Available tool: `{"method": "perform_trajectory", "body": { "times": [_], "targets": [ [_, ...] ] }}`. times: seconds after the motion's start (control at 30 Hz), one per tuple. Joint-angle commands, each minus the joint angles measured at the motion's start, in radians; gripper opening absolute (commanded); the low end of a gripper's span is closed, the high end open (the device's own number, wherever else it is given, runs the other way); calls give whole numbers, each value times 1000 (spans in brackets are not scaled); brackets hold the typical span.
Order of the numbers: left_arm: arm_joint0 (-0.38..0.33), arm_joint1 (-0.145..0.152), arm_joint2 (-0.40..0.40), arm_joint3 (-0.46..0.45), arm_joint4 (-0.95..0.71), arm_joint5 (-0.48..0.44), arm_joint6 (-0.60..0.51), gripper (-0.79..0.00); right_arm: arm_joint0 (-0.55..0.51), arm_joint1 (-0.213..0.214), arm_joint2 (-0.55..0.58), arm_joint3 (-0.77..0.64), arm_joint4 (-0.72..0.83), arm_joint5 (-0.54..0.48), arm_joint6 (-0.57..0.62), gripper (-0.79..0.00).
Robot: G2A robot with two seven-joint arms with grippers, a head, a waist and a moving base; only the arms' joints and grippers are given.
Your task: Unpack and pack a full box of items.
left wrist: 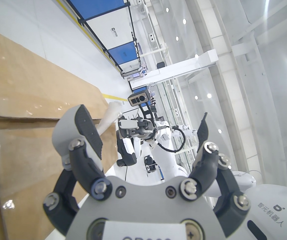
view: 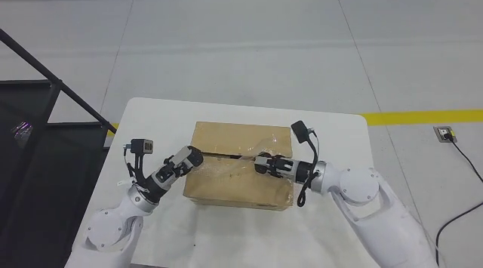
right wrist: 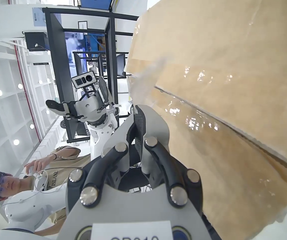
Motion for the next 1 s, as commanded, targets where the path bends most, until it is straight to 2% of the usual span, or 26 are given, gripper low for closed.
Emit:
{"method": "perform_trajectory", "body": {
  "times": [0.0,0.2,0.33,0.6,0.8,0.97],
  "targets": [
    [-2,2,-3,9,-3,16,-8,0,7,-2,-5,5,-2,-19,-4,-785],
    [-10,4,-5,39,-6,32,-21,0,32,-7,-23,26,-25,-21,-8,-785],
    [-13,4,3,43,-17,36,-35,0,43,-8,-30,27,-69,21,-21,-517],
    [-37,1,52,55,1,46,-52,0,55,-9,-29,33,-114,82,-39,-403],
    [-40,0,64,60,1,41,-50,0,60,-4,3,36,-123,115,-43,-369],
    [-36,1,66,57,1,36,-50,0,76,-5,11,44,-109,161,-24,-394]
  ]
}}
